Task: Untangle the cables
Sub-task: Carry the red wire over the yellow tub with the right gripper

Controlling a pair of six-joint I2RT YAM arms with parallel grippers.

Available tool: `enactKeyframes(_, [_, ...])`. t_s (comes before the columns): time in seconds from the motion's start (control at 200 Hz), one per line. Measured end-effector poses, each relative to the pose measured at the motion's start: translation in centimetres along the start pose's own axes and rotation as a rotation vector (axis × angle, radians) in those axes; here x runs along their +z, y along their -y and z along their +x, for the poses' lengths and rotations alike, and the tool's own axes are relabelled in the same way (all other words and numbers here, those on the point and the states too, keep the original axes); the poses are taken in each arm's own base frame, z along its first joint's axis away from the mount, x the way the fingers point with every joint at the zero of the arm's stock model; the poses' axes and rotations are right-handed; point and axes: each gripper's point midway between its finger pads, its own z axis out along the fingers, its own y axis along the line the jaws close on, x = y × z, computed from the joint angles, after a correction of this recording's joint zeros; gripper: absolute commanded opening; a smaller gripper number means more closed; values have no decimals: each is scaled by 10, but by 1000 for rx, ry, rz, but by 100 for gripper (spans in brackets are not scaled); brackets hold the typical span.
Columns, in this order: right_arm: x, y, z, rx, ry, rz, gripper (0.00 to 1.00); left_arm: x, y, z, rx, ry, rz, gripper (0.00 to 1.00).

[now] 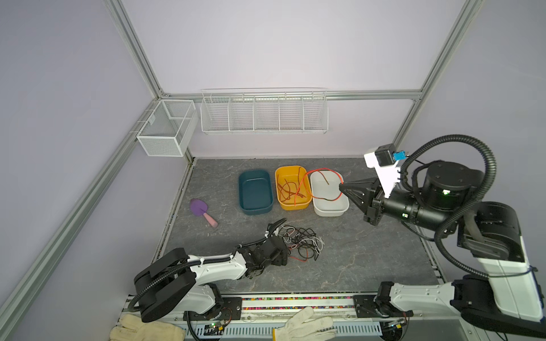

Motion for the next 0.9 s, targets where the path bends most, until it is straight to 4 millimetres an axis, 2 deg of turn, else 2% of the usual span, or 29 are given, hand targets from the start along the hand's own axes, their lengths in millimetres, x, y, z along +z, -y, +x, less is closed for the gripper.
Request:
enactKeyframes(0.195, [-2,2,-3,-2,12,15,7,-1,-1,0,1,-1,-4,88])
enactKeyframes(0.37, [20,20,25,-8,-65,88,7,-11,-10,2,20,-16,-38,89])
enactKeyframes(0.5, [37,43,44,23,-118,146,7,-29,-10,-15,36,34,-40,92])
enactKeyframes(0.635, [47,65,50,83,-123,177,7,-50,-13,-33,51,110,-42,94])
enactKeyframes(0.83, [64,77,55,153,-117,158,7,-73,-21,-47,90,175,-56,95])
enactKeyframes(0.9, [74,81,59,175,-121,147,7,-80,-21,-53,111,190,-56,100])
